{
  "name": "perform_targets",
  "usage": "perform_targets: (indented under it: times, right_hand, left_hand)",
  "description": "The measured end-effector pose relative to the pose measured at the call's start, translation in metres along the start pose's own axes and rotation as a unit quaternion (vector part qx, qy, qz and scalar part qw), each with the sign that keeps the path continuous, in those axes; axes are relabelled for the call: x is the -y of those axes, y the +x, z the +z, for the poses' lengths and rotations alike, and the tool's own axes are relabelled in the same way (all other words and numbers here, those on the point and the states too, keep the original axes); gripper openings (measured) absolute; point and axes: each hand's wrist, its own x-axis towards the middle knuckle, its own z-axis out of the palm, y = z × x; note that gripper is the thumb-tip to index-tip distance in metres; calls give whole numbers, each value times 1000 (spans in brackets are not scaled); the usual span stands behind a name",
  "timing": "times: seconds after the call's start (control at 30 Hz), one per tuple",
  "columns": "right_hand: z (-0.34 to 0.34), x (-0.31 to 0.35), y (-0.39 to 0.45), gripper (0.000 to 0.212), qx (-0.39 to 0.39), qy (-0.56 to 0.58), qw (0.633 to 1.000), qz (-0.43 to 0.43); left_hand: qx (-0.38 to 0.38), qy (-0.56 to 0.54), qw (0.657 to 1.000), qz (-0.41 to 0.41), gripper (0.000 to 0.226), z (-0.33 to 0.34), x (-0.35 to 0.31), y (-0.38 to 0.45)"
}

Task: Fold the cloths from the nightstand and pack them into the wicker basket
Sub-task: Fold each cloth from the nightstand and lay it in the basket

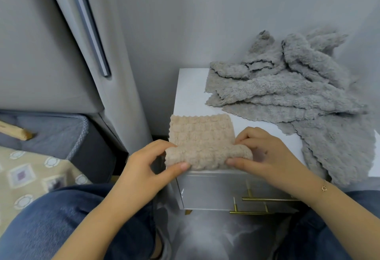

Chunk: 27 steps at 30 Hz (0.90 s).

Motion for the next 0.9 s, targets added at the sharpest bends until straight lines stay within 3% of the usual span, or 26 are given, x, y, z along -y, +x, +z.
perform_targets:
  times: [0.07, 0.23, 0.3, 0.43, 0.5, 0.67, 0.8, 0.9]
  right_hand:
    - [0, -1, 4, 38, 11, 57, 998, 40]
    - [1, -5, 12, 61, -8, 77, 994, 84]
    - [2, -5, 15, 51, -31, 92, 990, 99]
    - [6, -4, 21, 40, -60, 91, 985, 134]
    - [7, 2, 24, 41, -68, 66, 986, 134]
    - [6, 5, 29, 36, -70, -3, 994, 80]
    - [8, 4, 31, 18, -62, -135, 983, -109]
    - [8, 0, 29, 31, -44, -202, 965, -161]
  left_hand:
    - [-15, -41, 999, -24, 31, 3, 0, 2]
    - [-18, -119, 986, -116, 34, 4, 0, 8]
    - [-35, -140, 978, -148, 38, 6, 2, 11]
    - [-50, -156, 967, -198, 72, 9, 7, 18]
    - [-69, -147, 963, -213, 63, 11, 6, 20]
    - [-107, -91, 967, -210, 44, 13, 1, 21]
    - [-139, -49, 970, -192, 32, 13, 7, 24]
    - [-153, -8, 978, -143, 33, 12, 8, 25]
